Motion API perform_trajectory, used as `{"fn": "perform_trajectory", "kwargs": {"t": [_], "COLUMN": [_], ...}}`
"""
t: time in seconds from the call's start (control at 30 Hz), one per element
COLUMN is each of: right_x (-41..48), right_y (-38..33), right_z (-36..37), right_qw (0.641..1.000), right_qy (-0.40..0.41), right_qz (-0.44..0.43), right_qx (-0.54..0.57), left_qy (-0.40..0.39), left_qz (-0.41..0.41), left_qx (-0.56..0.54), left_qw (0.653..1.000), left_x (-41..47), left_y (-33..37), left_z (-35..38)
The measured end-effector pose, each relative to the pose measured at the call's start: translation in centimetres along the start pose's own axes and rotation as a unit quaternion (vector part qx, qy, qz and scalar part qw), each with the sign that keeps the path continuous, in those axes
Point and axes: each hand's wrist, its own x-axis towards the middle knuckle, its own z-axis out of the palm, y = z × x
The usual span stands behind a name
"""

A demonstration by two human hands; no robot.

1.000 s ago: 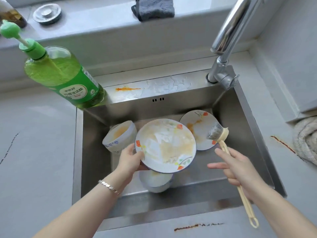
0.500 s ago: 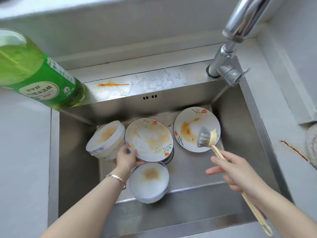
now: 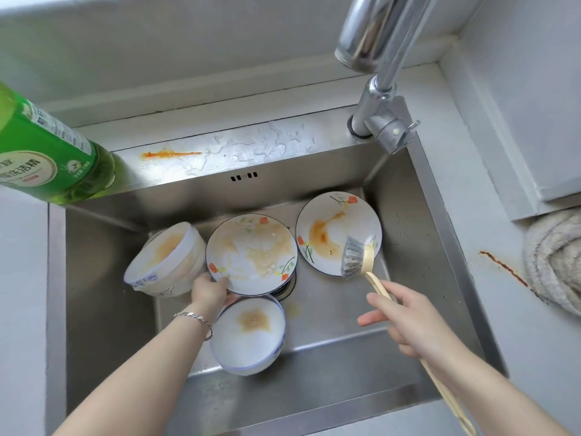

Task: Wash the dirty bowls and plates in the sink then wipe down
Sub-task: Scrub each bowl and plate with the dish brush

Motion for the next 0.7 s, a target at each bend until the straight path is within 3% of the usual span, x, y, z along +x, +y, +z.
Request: {"fn": "perform_trajectory", "kwargs": {"t": [0.1,0.2,0.3,0.37,0.43,0.57,0.7], "right_x": [-0.2,-0.2,0.0,0.1,0.1,0.1,0.3], "right_y": [0.2,0.5,1.0,1.5,1.9,2.8,3.5], "right_z": [-0.3,-1.0,-2.3,-3.1,-3.9,-5.0,-6.2], "right_qw": [1.0,1.0,1.0,0.999,0.999,0.999,0.999], "right_qy": [-0.003,-0.001,0.015,0.023,0.03,0.032,0.032], "right_qz": [-0.006,-0.016,-0.023,-0.024,-0.019,-0.013,-0.015], "right_qx": [0.007,0.011,0.004,0.008,0.021,0.04,0.036], "left_qy": [0.036,0.063,-0.038,-0.141,-0.183,-0.182,-0.156], "left_qz": [0.063,0.172,0.226,0.168,0.096,0.003,0.011], "left_qx": [0.099,0.22,0.209,0.177,0.15,0.04,-0.065], "left_qw": [0.992,0.958,0.951,0.96,0.967,0.983,0.986], "left_x": [-1.5,-4.9,-6.9,-7.3,-6.5,-5.8,-6.0], "left_y": [0.0,0.2,0.8,1.6,2.1,2.1,1.2], "left_z": [0.2,1.2,4.1,7.1,10.2,15.1,18.2]}}
